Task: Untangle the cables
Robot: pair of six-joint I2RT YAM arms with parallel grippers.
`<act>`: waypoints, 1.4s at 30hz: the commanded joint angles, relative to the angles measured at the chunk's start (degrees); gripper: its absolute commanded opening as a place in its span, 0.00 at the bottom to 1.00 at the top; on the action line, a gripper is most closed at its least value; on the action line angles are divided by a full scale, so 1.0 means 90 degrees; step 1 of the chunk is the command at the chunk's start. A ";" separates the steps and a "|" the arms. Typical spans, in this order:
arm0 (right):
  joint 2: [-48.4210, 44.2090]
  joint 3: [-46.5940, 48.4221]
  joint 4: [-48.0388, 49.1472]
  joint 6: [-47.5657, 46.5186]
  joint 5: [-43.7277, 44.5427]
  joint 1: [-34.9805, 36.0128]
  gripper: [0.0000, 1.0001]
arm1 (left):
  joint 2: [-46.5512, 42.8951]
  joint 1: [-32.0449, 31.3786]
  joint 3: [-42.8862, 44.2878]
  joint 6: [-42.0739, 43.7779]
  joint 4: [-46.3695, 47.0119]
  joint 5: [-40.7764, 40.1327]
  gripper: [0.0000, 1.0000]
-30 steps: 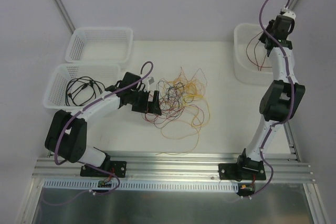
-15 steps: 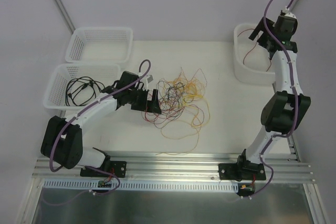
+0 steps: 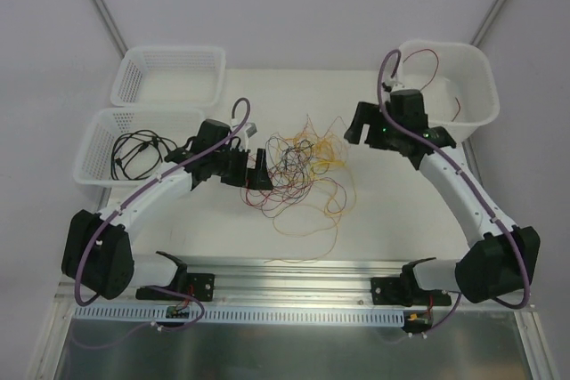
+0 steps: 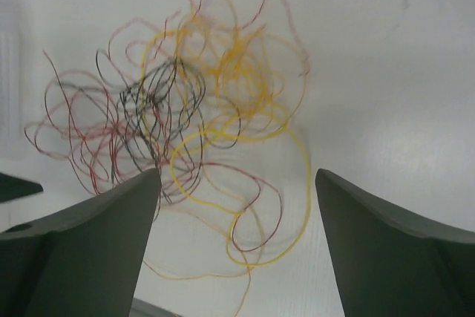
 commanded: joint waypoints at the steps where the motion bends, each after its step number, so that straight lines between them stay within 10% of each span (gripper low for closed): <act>1: -0.0538 -0.0939 -0.0100 -0.0146 -0.0302 0.0636 0.89 | -0.0287 -0.0018 0.0056 0.0121 -0.0013 -0.0034 0.99; 17: 0.1138 -0.2018 0.1189 -0.0878 -0.0918 0.1653 0.71 | 0.0025 -0.0019 -0.0051 0.0141 -0.0013 -0.0317 0.99; 30: 0.0731 -0.1559 0.0448 -0.1308 -0.0205 0.2170 0.01 | 0.0582 -0.0028 0.0075 0.0063 -0.0052 -0.0200 0.99; 42: -0.1828 0.1815 -0.2120 -0.1328 0.0508 0.2698 0.01 | 0.1266 -0.0028 0.0212 -0.0123 -0.0052 0.0024 0.99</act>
